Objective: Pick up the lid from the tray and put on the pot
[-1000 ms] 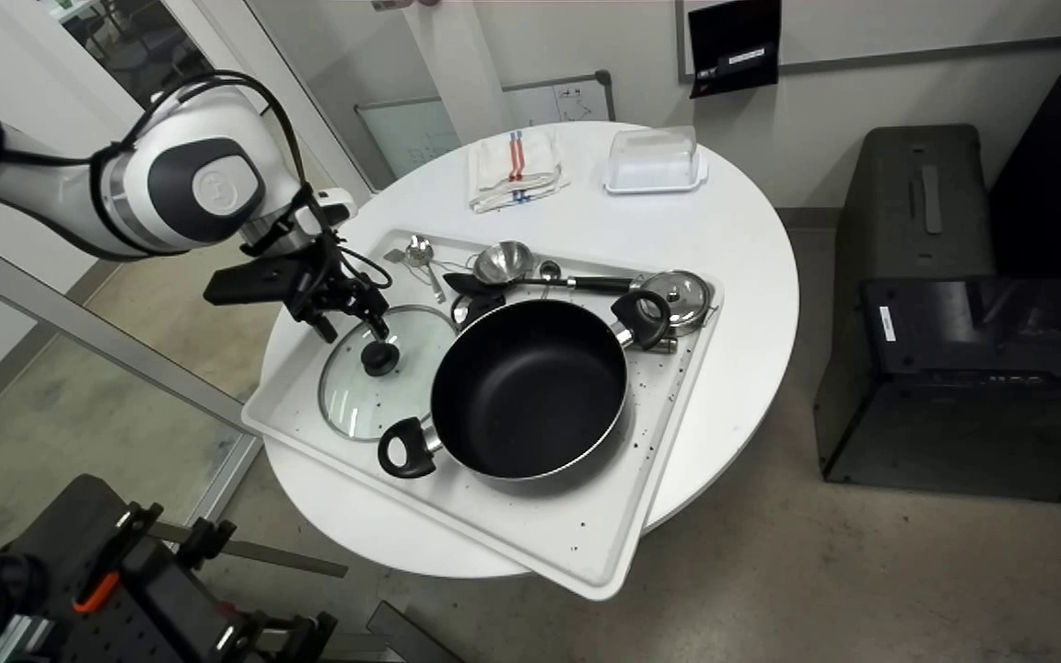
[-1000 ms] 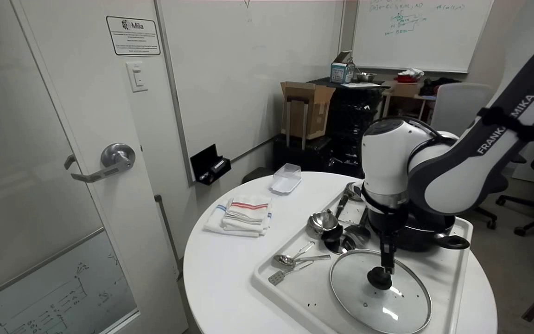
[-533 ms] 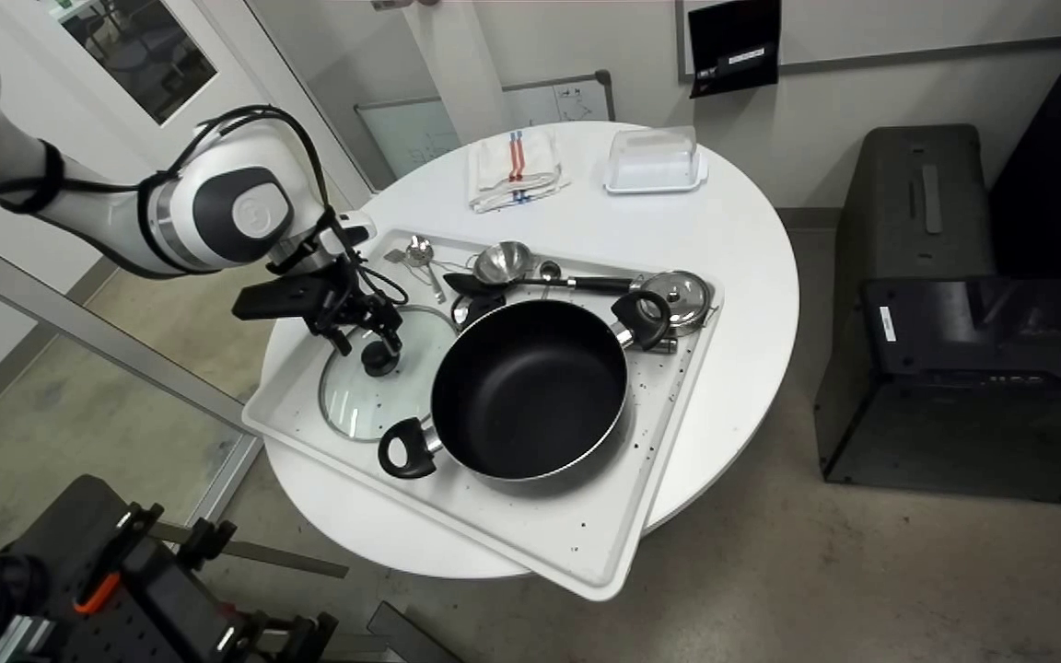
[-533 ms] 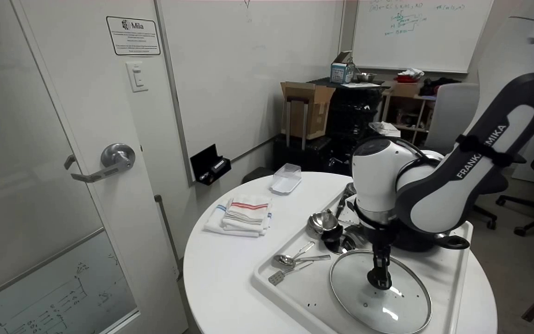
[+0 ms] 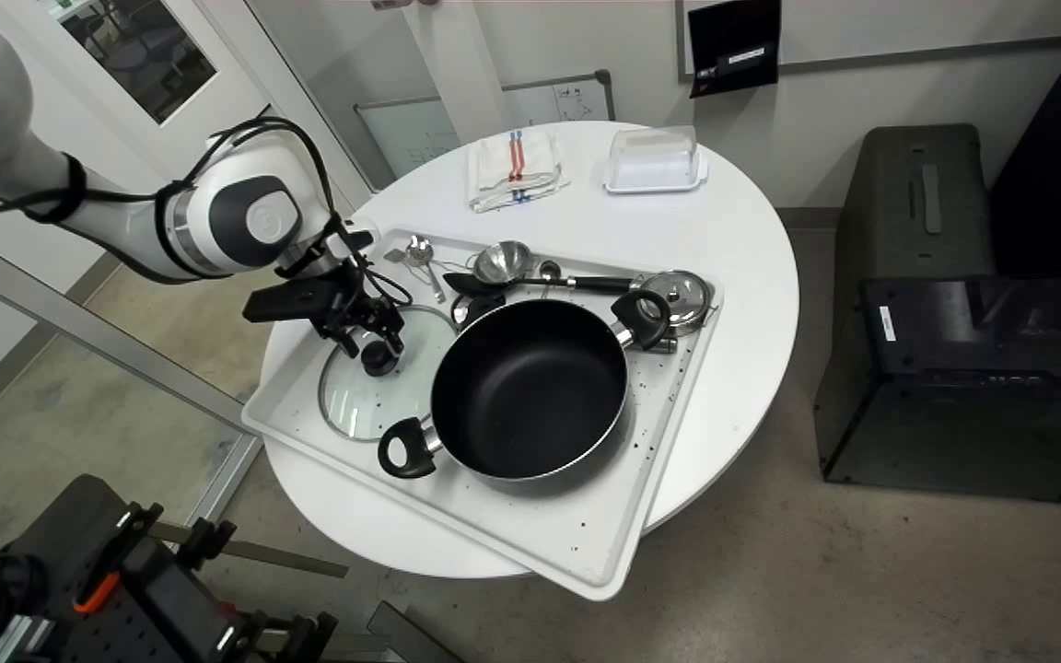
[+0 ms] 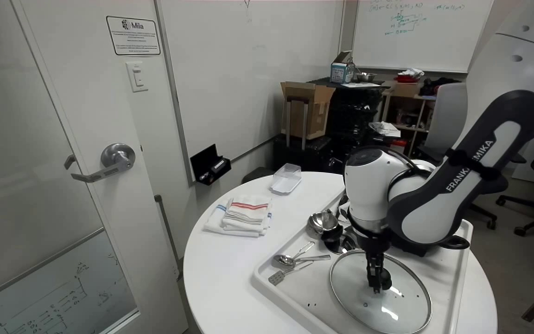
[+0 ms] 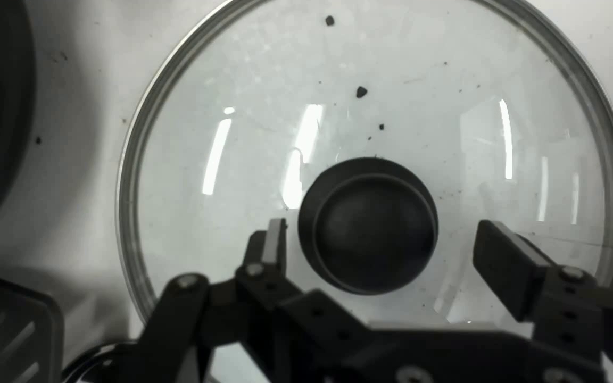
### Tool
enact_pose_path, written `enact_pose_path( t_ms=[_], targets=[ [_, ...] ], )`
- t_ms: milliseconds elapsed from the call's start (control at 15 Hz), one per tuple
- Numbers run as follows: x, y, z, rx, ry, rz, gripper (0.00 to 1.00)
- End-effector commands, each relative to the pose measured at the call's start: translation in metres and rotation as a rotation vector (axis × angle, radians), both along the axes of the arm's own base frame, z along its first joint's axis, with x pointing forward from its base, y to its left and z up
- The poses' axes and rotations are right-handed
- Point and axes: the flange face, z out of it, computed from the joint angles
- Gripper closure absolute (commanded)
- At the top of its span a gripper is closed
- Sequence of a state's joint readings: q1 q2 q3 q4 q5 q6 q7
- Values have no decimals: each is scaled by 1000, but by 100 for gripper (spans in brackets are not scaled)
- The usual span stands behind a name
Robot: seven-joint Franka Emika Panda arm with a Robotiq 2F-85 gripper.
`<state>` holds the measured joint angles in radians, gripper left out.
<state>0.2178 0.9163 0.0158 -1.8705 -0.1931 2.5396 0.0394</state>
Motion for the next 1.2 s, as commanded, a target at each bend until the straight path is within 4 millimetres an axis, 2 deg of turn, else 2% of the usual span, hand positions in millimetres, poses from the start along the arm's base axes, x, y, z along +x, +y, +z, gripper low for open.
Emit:
enact_pose_path(
  t_ms=[0,200,267,400,667,933,1133],
  targets=[
    [7,4,-4,-8,-1,7,42],
    [7,3,-1,-4,1,6,67],
    [8,3,2,-3,2,5,72],
    [8,3,6,-1,-2,5,75],
    [5,4,16,4,-7,6,75],
    [-2,7,35,17,-23,12,75],
    [-11,12,58,28,-38,20,75]
  ],
)
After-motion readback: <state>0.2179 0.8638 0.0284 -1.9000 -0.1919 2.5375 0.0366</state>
